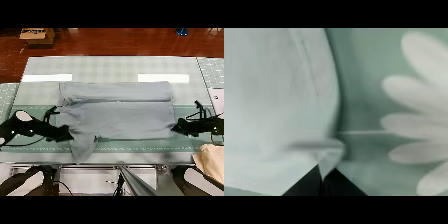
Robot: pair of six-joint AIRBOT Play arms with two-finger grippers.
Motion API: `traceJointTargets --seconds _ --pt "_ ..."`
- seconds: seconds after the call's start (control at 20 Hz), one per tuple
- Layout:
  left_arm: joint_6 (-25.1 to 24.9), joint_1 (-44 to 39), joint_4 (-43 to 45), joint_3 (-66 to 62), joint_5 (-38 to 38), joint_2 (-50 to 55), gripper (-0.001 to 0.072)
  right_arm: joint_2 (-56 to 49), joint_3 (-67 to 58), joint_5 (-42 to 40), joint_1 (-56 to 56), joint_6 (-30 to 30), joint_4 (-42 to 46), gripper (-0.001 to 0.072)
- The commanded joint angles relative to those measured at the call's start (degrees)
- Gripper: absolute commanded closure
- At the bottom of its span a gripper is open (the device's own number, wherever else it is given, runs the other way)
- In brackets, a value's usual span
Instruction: Fold the shirts.
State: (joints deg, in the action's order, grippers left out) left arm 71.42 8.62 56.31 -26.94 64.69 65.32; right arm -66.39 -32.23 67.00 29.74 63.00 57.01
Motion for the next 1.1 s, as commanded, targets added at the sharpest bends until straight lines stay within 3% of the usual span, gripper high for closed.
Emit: traceJointTargets --seconds 0.0,0.2,0.4,0.6,1.05 --pt "-3.85 0.66 -2.84 -9.53 4.57 -3.52 0.0683 3.48 -6.93 5.62 -0.92 -5.29 -6.95 0.0683" --pt "-3.61 1.88 -5.27 -25.22 1.64 -5.7 0.0684 6.4 -15.39 -3.56 -2.25 -5.11 -22.25 0.0684" --pt "-3.26 0.55 -12.66 -30.47 -4.63 -0.13 0.0684 3.5 -17.81 -16.24 -10.49 -4.37 -21.92 0.0684" --pt "-3.28 0.42 -13.31 -35.52 -6.25 10.05 0.0683 -2.71 -17.84 -29.03 -15.45 -4.15 -23.26 0.0685" --pt "-3.96 0.28 -13.33 -47.41 -6.21 28.24 0.0684 -12.59 -17.84 -37.66 -15.56 -4.2 -25.03 0.0684"
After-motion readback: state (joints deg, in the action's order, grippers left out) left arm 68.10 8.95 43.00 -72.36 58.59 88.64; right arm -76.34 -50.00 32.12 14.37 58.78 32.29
